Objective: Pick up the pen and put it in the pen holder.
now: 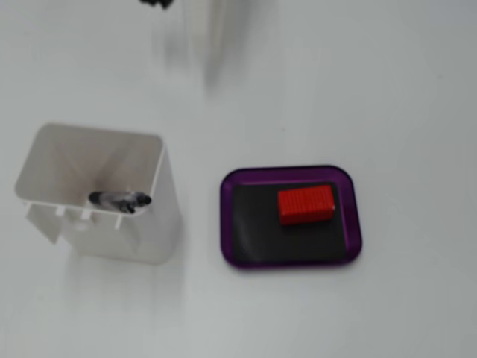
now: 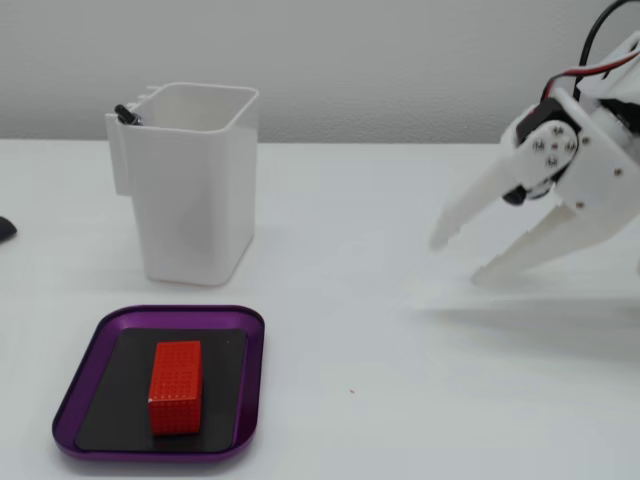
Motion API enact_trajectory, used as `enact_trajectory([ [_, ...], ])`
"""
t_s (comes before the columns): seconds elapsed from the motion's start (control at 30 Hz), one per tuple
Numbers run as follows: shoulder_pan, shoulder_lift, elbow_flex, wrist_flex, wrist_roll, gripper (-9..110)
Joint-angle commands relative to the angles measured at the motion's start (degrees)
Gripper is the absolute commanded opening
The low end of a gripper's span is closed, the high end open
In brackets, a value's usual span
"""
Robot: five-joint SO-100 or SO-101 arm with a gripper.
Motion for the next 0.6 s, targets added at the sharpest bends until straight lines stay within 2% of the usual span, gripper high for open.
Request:
enact_trajectory([
  [0.0,-0.26,6.06,3.52,0.44,0.26,11],
  [0.17,-0.26,3.34,5.80,0.88,0.53,10],
  [0.3,-0.70,3.43,5.80,1.05,0.35,-2],
  [0.57,-0.18,3.43,6.33,0.97,0.35,0],
])
